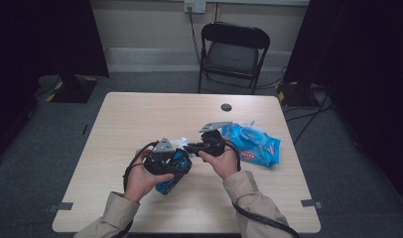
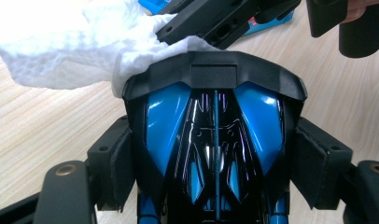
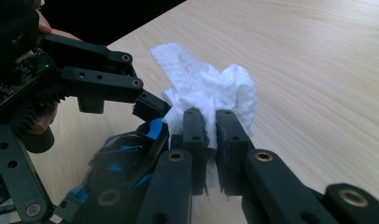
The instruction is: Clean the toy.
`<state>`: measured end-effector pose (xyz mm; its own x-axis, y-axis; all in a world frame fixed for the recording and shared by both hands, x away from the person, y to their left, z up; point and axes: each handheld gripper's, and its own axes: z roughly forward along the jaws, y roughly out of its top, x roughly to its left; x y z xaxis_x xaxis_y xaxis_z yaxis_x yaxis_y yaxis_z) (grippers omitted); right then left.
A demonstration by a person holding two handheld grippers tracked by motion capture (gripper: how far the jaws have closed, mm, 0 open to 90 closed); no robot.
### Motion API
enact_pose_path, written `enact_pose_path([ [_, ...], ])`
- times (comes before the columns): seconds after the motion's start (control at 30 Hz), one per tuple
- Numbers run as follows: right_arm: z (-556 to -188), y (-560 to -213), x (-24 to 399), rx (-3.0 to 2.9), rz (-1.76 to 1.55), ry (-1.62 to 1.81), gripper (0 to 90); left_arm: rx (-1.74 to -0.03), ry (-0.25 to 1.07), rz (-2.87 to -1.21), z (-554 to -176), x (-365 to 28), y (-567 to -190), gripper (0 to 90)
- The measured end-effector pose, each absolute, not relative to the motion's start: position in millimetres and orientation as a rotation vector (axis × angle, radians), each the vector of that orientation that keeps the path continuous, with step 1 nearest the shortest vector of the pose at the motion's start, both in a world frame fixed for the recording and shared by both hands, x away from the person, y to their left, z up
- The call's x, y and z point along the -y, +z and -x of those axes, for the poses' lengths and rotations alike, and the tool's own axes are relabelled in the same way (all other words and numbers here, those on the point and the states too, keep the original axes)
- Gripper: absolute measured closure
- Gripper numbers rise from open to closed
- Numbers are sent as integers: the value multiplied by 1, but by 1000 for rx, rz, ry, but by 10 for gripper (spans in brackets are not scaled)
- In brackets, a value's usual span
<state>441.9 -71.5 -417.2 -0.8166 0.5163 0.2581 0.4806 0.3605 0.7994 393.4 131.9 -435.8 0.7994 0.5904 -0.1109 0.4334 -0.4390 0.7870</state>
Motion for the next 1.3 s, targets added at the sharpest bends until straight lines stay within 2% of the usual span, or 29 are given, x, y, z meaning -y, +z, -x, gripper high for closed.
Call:
enact_pose_path([
  [0.73,-430,-410,91,-2581,-879,1500,844,-779,275,-2088,-396,-137,-430,255],
  [1.3,-414,-412,90,-2624,-809,1527,845,-830,317,-2047,-401,-153,-427,255],
])
